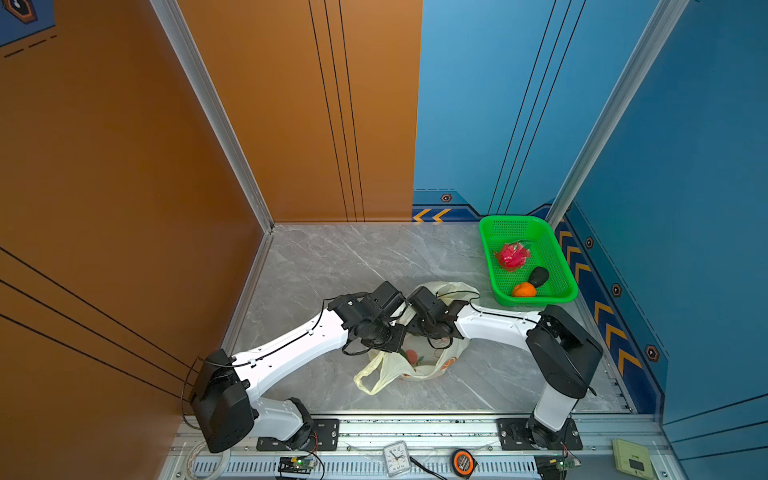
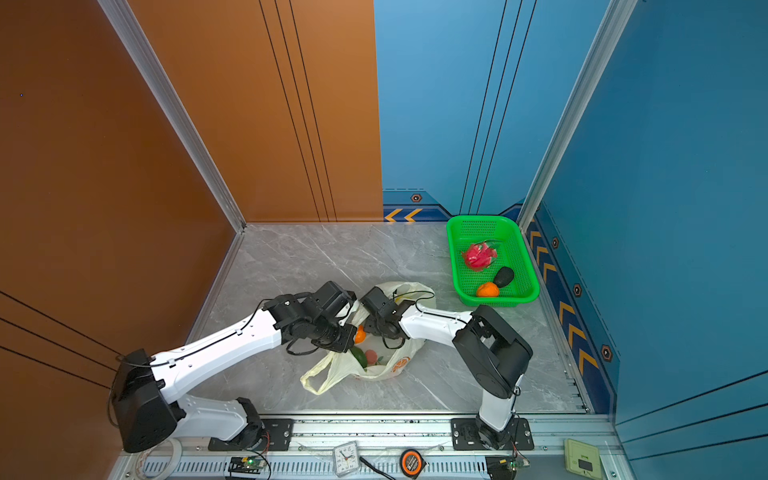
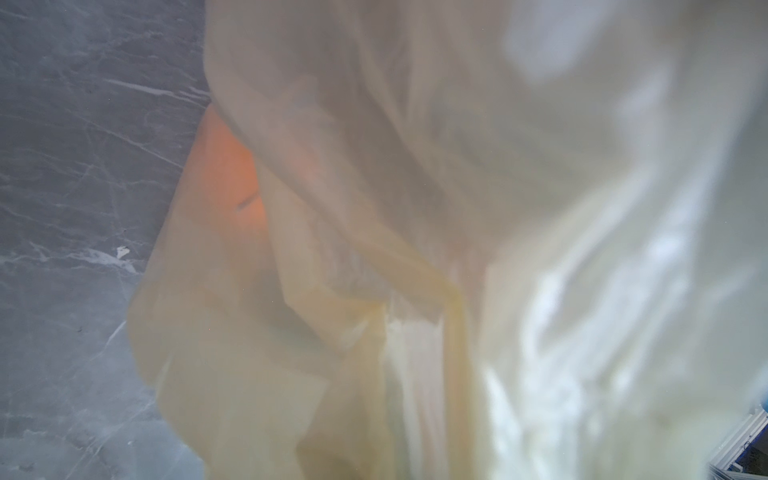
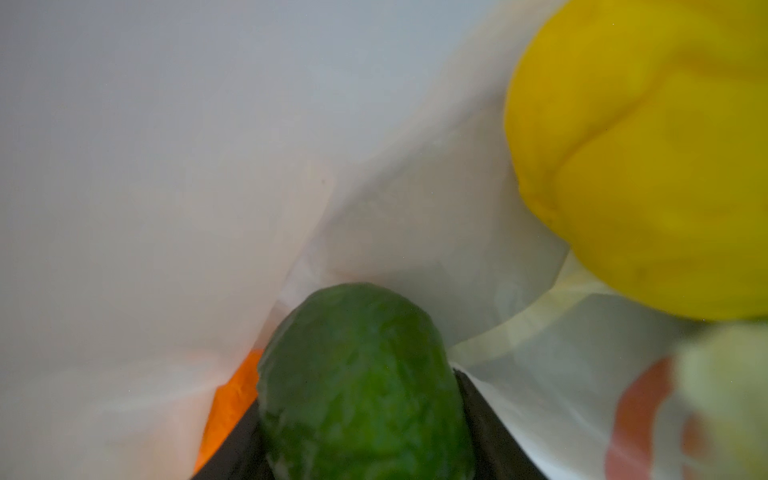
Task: Untie the knot of the plastic bag and take out the fruit
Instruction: 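Close the right gripper on the dark green lime and lift it, then carry the lime to the green basket and open the right gripper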
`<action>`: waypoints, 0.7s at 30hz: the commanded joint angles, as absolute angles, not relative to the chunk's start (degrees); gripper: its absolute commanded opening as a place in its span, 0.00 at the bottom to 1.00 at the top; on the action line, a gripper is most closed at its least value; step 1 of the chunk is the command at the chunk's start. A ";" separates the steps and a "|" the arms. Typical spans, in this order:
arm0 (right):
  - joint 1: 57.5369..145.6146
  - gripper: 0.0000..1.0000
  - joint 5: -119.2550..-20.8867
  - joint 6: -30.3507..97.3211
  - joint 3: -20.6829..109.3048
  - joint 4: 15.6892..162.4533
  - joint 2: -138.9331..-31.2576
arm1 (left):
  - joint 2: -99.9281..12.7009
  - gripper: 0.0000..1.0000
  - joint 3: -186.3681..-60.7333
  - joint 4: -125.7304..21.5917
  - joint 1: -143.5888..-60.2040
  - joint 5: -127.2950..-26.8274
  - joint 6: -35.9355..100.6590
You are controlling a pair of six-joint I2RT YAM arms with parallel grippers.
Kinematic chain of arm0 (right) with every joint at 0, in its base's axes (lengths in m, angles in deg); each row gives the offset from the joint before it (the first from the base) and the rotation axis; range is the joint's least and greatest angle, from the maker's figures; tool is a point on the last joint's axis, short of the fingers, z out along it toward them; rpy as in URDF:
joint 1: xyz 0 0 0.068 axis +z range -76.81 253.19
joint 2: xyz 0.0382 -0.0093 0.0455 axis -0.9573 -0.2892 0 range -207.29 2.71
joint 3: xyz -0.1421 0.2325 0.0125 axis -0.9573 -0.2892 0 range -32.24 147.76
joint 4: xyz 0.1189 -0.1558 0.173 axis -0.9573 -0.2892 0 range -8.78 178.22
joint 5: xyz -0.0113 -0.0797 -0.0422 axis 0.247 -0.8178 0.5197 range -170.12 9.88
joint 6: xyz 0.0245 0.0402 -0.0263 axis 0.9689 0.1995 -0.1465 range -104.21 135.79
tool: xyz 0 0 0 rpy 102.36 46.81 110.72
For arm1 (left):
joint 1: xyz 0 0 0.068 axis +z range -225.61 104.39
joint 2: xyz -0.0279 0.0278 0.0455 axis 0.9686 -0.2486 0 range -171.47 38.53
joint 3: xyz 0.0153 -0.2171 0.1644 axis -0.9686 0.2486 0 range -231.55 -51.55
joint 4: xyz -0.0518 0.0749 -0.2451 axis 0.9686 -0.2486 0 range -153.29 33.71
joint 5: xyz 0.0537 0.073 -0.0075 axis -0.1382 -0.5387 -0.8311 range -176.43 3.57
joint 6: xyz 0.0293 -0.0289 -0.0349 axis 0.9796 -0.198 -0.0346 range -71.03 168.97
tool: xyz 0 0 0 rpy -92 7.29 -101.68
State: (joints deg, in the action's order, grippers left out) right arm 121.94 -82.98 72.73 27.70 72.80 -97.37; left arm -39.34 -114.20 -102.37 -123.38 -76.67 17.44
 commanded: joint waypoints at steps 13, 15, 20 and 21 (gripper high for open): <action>127.51 0.48 -79.78 69.57 26.03 61.06 -80.74 | -38.23 0.03 -115.50 -95.99 -121.85 -80.27 15.87; 128.39 0.48 -78.95 69.36 25.94 60.22 -79.28 | -37.99 0.03 -115.36 -95.59 -121.49 -80.32 16.00; 130.49 0.48 -78.86 68.51 27.79 55.49 -75.41 | -37.77 0.03 -115.20 -95.53 -121.13 -80.10 16.84; 130.83 0.48 -78.91 68.27 28.63 54.06 -74.64 | -37.68 0.03 -115.19 -95.53 -121.05 -80.02 16.96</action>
